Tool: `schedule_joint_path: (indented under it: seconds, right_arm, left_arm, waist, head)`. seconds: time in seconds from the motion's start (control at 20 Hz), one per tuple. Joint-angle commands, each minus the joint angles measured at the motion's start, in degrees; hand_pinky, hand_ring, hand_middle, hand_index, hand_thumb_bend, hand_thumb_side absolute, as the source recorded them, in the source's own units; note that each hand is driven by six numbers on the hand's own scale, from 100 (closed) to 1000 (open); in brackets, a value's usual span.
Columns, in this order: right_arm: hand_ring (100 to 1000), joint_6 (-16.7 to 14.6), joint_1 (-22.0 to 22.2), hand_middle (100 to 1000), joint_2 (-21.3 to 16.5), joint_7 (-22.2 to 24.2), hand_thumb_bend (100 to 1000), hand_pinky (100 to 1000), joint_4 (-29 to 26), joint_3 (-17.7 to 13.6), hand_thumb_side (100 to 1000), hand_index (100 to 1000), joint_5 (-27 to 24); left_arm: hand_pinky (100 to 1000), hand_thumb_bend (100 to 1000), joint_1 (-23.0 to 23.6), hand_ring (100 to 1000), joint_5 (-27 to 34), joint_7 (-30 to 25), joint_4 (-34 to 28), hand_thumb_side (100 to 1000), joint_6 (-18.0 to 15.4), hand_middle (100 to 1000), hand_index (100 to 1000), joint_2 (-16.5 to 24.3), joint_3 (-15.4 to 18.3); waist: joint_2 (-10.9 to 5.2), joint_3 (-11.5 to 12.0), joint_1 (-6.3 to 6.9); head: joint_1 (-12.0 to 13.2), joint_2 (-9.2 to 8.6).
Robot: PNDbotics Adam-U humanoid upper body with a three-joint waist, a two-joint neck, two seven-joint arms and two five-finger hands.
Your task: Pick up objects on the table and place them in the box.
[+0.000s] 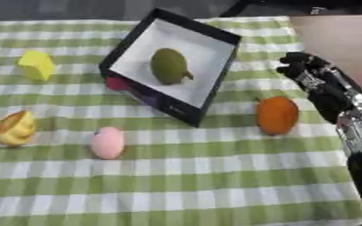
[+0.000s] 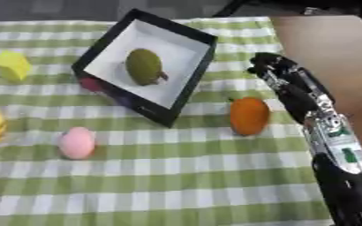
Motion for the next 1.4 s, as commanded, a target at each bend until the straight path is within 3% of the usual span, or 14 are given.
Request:
schedule_joint_path:
  seconds: [0.05,0.25,0.5,0.85,0.9,0.95,1.2,1.4]
  right_arm:
    - [832,-1.1,-1.4,806,-3.9,0.3,300,1000,-2.5,-0.5,359,816,0.1]
    - [845,-2.3,-3.1,821,-8.4,1.0,314,1000,-4.5,0.8,363,825,1.3]
    - [858,-2.8,-5.5,842,-15.1,3.1,350,997,-5.0,5.1,377,838,4.5]
    - [874,-3.2,-9.1,869,-26.3,5.7,396,985,-6.8,10.1,400,861,7.2]
    - [876,-3.0,-9.3,873,-27.9,6.2,424,982,-7.2,10.5,435,864,7.5]
    - [878,-2.8,-9.5,878,-29.6,6.7,410,980,-7.7,10.9,402,866,7.9]
    - [883,-2.8,-8.8,889,-37.2,9.3,470,965,-10.1,12.3,393,879,10.6]
    - [883,-3.4,-5.7,888,-43.7,10.7,505,960,-11.8,12.2,378,879,10.2]
  left_arm:
    - [985,291,0.0,670,-0.3,0.2,-1.0,786,0.0,737,810,0.7,0.3]
    - [985,290,0.1,669,-0.3,0.1,-0.9,787,0.1,737,810,0.9,0.2]
    - [985,289,0.3,669,-0.3,0.0,-0.8,787,0.1,737,810,1.3,0.1]
    - [984,287,0.4,669,-0.3,-0.2,-0.7,788,0.1,737,810,1.6,-0.1]
    - [984,286,0.5,669,-0.3,-0.2,-0.6,789,0.1,737,810,1.6,-0.2]
    - [985,286,0.5,669,-0.3,-0.3,-0.6,789,0.1,737,809,1.7,-0.2]
    - [984,286,0.6,669,-0.3,-0.3,-0.6,790,0.1,737,809,1.9,-0.2]
    - [984,285,0.6,669,-0.3,-0.4,-0.6,791,0.2,736,809,2.0,-0.3]
  waist:
    - [-1.57,-0.1,-0.44]
    - [-1.68,-0.1,-0.57]
    - [-1.80,0.0,-0.77]
    - [-1.78,0.3,-0.78]
    - [-1.77,0.4,-0.79]
    - [-1.76,0.4,-0.82]
    - [-1.76,0.4,-1.10]
    - [-1.67,0.5,-1.19]
  head:
    - [0.1,-0.15]
    - [-0.1,-0.15]
    - [-0.2,-0.15]
    - [-0.6,-0.15]
    - [-0.7,-0.15]
    - [-0.7,-0.15]
    - [-0.6,-0.15]
    - [-0.5,-0.15]
